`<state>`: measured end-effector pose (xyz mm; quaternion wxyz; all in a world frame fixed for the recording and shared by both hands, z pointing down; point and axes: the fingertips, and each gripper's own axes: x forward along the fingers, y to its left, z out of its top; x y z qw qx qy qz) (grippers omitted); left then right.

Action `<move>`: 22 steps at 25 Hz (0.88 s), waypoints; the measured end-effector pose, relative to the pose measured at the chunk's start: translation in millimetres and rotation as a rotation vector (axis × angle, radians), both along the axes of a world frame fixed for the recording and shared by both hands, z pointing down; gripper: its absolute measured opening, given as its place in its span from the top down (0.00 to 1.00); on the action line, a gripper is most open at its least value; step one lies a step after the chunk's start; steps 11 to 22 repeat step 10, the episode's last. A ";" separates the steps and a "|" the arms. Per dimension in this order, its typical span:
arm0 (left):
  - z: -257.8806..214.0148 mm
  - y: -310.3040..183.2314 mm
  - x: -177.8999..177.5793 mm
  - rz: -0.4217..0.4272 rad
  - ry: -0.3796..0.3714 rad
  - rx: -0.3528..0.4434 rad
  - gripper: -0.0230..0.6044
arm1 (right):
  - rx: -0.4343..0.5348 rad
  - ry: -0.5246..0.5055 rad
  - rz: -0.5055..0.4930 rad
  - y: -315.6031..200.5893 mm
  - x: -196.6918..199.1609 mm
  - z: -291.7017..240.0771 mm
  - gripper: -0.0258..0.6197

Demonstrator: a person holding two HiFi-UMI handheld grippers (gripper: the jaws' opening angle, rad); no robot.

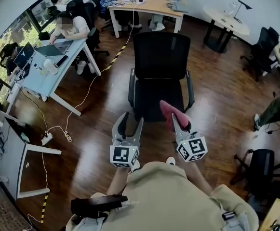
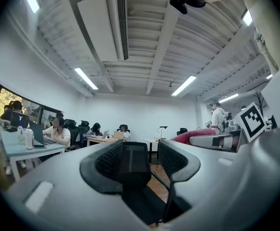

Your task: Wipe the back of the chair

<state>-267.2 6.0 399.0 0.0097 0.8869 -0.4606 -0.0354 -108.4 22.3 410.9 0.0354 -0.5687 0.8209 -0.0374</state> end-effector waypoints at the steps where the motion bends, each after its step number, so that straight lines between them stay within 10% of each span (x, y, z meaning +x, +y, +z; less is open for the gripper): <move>1: 0.8 2.0 -1.6 0.000 0.002 -0.002 0.63 | 0.002 0.004 0.002 0.8 -0.9 -1.3 0.90; 22: 9.3 14.9 -19.7 -0.019 0.008 -0.024 0.63 | -0.017 0.000 0.003 2.5 -11.3 1.3 0.90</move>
